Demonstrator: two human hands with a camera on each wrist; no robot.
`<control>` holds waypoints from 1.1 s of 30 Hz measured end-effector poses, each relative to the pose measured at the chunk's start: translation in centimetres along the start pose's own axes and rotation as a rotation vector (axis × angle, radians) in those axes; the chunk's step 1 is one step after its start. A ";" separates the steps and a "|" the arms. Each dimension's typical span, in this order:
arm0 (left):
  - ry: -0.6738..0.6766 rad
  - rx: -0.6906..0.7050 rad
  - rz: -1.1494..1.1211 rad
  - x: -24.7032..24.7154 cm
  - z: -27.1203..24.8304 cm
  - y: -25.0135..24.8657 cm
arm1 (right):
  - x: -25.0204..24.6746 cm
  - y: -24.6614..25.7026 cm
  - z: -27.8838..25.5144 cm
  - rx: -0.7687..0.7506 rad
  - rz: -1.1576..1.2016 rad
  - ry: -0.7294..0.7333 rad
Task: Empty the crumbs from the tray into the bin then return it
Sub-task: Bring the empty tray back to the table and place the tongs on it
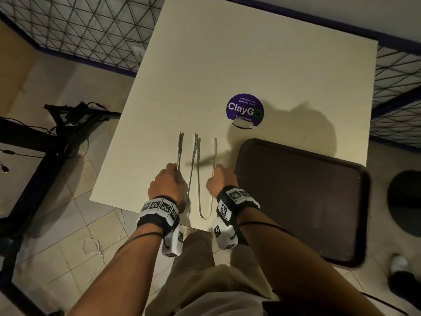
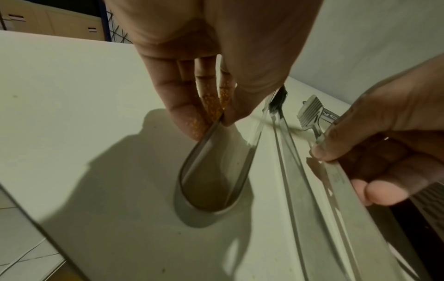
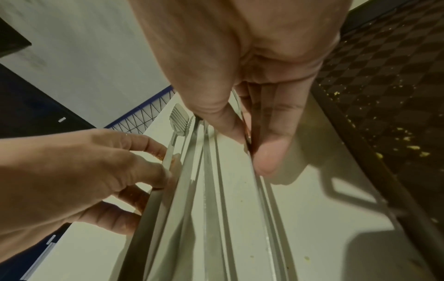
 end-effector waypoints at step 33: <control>0.205 0.271 0.051 16.7 -13.6 -18.6 | -11.4 -29.8 -9.5 0.267 0.097 -0.227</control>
Point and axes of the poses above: each hand's wrist, its own z-axis towards the middle knuckle, its own x-axis out of the palm, y = z × x, the point moved 7 cm from there along z, towards the middle knuckle, and after that the axes turned 7 degrees about -x, right-handed, at the moved point
